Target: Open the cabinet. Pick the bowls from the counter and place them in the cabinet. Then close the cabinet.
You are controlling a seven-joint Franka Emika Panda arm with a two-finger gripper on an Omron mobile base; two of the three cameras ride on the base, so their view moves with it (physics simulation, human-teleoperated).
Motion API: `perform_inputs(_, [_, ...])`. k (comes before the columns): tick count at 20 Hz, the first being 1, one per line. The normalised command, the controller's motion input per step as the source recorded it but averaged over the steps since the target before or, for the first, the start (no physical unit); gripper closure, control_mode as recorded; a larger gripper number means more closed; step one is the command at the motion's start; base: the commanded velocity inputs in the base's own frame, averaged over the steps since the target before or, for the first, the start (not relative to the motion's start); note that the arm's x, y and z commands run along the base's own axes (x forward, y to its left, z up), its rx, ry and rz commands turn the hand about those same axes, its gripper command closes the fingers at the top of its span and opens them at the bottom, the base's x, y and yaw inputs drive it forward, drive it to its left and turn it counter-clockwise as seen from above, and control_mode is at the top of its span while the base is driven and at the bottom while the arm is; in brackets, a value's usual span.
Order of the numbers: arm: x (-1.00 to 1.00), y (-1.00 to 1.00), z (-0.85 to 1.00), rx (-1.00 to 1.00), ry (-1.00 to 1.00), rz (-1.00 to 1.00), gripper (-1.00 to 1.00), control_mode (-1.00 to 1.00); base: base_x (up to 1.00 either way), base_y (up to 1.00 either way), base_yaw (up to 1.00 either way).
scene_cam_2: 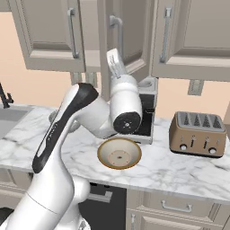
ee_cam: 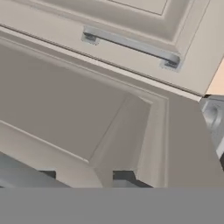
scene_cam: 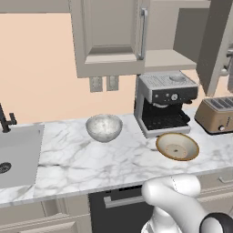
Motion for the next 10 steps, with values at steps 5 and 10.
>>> perform_inputs(5, [-0.28, 0.30, -0.48, -0.01, 0.09, -0.01, -1.00, -1.00, 0.00, 0.00, 0.00])
perform_inputs(10, [-0.99, 0.30, -0.05, -0.02, -0.10, -0.15, -1.00, -1.00, 0.00, 0.00, 0.00])
